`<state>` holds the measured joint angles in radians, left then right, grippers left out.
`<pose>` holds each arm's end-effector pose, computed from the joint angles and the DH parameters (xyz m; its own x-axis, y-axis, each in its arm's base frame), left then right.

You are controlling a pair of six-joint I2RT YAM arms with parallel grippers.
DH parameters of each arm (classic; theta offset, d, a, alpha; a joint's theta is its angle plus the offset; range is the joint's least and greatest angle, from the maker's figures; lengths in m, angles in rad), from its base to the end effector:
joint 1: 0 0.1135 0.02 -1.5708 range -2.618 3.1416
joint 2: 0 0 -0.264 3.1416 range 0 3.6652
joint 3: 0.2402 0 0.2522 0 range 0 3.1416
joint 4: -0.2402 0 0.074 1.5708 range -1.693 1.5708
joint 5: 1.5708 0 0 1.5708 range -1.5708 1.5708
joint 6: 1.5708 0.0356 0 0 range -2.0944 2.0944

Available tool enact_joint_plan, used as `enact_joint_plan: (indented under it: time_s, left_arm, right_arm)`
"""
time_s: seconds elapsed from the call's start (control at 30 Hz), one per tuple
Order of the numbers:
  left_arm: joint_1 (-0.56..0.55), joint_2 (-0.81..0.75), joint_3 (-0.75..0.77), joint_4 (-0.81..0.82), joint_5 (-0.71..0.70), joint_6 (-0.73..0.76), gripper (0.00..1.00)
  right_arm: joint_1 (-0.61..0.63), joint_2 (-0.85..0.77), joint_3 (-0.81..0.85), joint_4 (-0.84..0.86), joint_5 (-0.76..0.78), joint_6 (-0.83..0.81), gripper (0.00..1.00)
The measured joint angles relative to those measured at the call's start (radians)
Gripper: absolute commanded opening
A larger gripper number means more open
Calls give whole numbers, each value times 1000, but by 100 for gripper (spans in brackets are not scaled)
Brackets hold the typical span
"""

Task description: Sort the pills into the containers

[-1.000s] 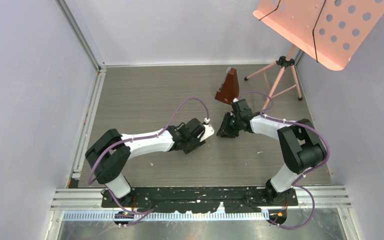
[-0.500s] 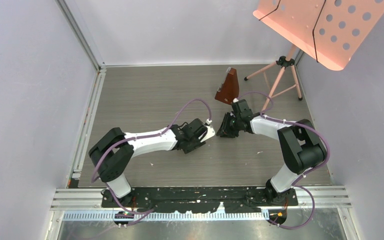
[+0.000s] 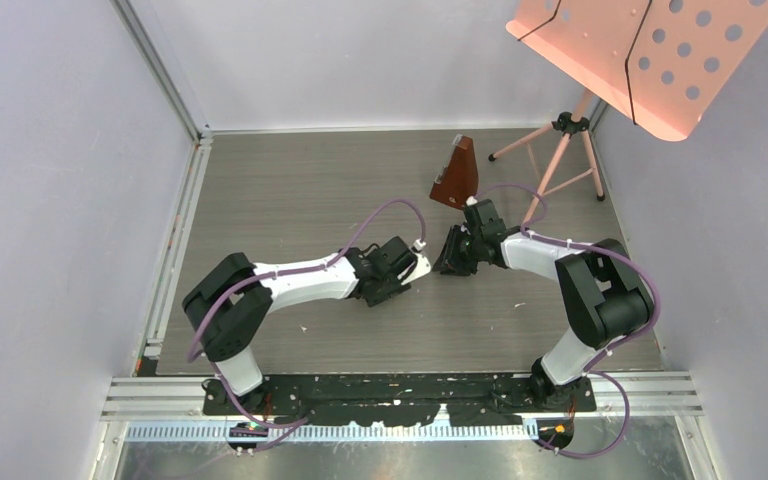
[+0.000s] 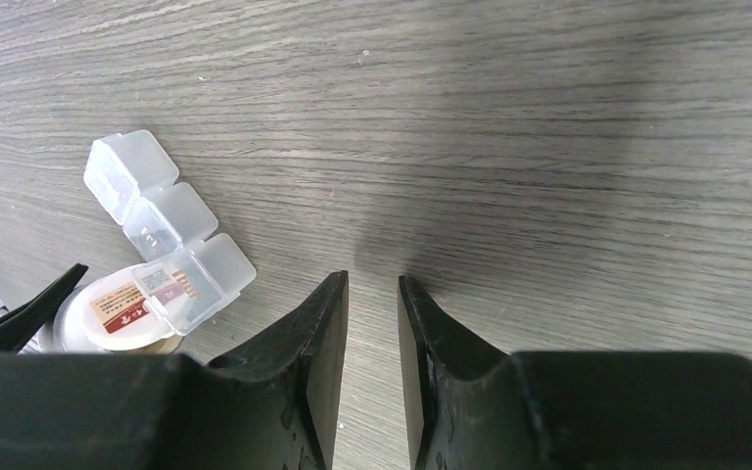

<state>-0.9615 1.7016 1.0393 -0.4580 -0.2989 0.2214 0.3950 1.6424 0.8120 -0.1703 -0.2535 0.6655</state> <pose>0.1983 -0.2659 0.1747 -0.3466 0.8634 -0.3666 0.8061 0.4740 0.3542 0.2799 0.1264 0.1452 -0.9184 0.2647 -0.2942 0.0885 0.8619 0.4993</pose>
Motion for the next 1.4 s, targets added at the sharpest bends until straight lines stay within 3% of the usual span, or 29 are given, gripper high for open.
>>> enact_joint_plan:
  time_s: [1.4]
  left_arm:
    - [-27, 79, 131, -132, -76, 49, 0]
  right_arm:
    - [0, -5, -16, 29, -10, 0, 34]
